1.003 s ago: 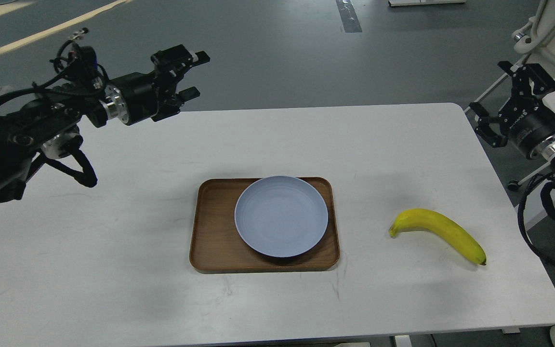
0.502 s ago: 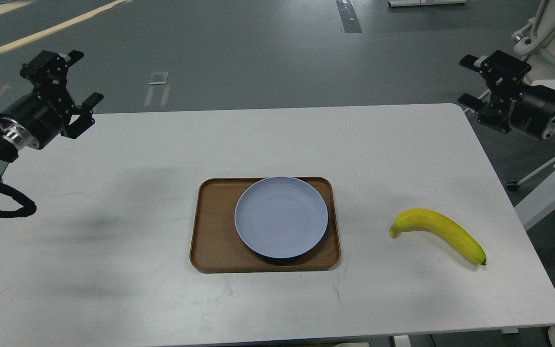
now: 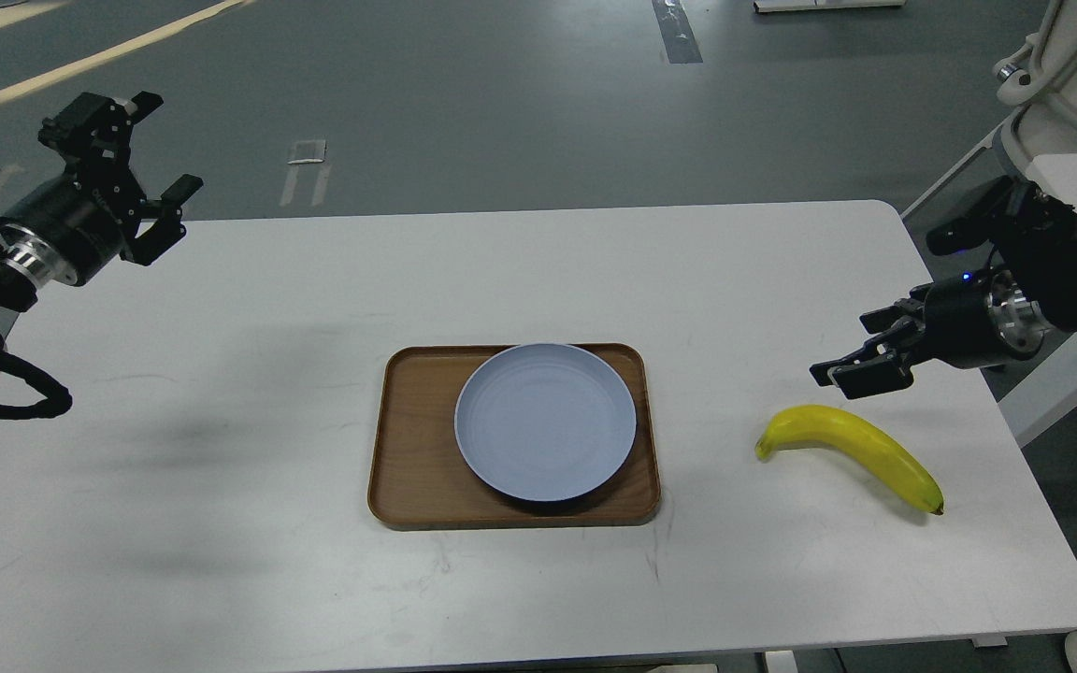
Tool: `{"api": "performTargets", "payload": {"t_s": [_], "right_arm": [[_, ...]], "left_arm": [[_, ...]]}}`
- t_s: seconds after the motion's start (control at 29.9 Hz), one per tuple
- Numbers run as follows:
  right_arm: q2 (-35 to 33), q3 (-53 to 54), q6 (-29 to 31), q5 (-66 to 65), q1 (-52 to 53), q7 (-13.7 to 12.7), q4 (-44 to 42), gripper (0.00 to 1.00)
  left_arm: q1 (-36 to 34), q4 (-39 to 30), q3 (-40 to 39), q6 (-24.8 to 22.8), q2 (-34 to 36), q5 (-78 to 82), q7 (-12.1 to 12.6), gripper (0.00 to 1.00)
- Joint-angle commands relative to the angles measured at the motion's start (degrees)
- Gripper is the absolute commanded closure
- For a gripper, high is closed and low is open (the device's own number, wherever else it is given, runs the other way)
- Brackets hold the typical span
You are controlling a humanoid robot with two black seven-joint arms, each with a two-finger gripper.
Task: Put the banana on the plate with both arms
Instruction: 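Reach the right gripper down and grasp the yellow banana, then lift the banana and lower it onto the blue plate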
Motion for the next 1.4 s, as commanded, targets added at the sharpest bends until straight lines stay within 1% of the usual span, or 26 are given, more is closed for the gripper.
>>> {"api": "performTargets", "payload": {"t_s": [0.0,0.1,0.17,0.23,0.47,0.53,0.57,0.64,0.67,0.7,0.74,0.77,0.84,0.87,1.0,1.17,1.24,1.37], "right_arm": [[1.3,-0.2,0.0,-3.9,-2.7,0.0,-1.4,0.00],[3.3,-0.2,0.0,-8.4,-5.6,0.0,-4.5,0.00],[4.4,-0.2,0.0,-9.2,-6.3,0.0,-5.9,0.00],[7.0,-0.3,0.0,-9.2,-7.5,0.0,-8.6,0.00],[10.4,-0.5,0.0,-9.2,-8.8,0.0,-10.4,0.00],[11.0,-0.7,0.0,-9.2,-8.8,0.0,-11.1,0.04],[11.0,-0.7,0.0,-9.2,-8.8,0.0,-11.1,0.08],[11.0,-1.2,0.0,-9.2,-8.9,0.0,-11.1,0.11],[11.0,-2.0,0.0,-9.2,-8.8,0.0,-11.1,0.21],[11.0,-2.5,0.0,-9.2,-8.7,0.0,-11.4,0.36],[11.0,-2.6,0.0,-9.2,-8.7,0.0,-11.7,0.45],[11.0,-2.6,0.0,-9.2,-8.7,0.0,-11.9,0.66],[11.0,-2.6,0.0,-9.2,-8.7,0.0,-11.9,0.91],[11.0,-2.6,0.0,-9.2,-8.6,0.0,-11.9,1.00],[10.8,-2.6,0.0,-8.9,-6.5,0.0,-12.1,1.00],[11.2,-2.5,0.0,-6.8,-0.8,0.0,-11.9,1.00],[13.1,-2.5,0.0,-2.3,2.0,0.0,-11.6,1.00],[17.8,-3.0,0.0,1.6,6.0,0.0,-11.9,1.00]], "left_arm": [[0.0,0.0,0.0,0.0,0.0,0.0,0.0,0.02],[-0.1,0.0,0.0,0.0,0.0,0.0,0.0,0.02],[-0.1,0.0,0.0,0.0,0.0,0.0,0.0,0.02],[-0.1,0.0,0.0,0.0,0.0,0.0,0.0,0.02],[-0.2,0.0,0.0,0.0,0.4,0.0,0.0,0.02],[-0.3,0.0,0.0,0.0,0.7,0.0,0.0,0.02],[-0.4,0.0,-0.1,0.0,0.8,0.0,0.0,0.02],[-0.4,0.0,-0.1,0.0,0.8,0.0,0.0,0.02],[-0.4,-0.1,0.0,0.0,0.8,0.0,0.0,0.02],[-0.4,-0.1,0.0,0.0,0.8,0.0,0.0,0.02],[-0.4,-0.1,0.0,0.0,0.8,0.0,0.0,0.02],[-0.4,-0.1,0.0,0.0,0.8,0.0,0.0,0.02],[-0.4,-0.1,0.0,0.0,0.8,0.0,0.0,0.02],[-0.4,-0.1,-0.1,0.0,0.8,0.0,0.0,0.02],[-0.4,-0.1,-0.1,0.0,1.2,0.0,0.0,0.02],[-0.4,-0.1,-0.1,0.0,1.6,0.0,0.0,0.02],[-0.4,-0.1,-0.1,0.0,1.6,0.0,0.0,0.02],[-0.4,-0.1,-0.1,0.0,1.6,0.0,0.0,0.02]]}}
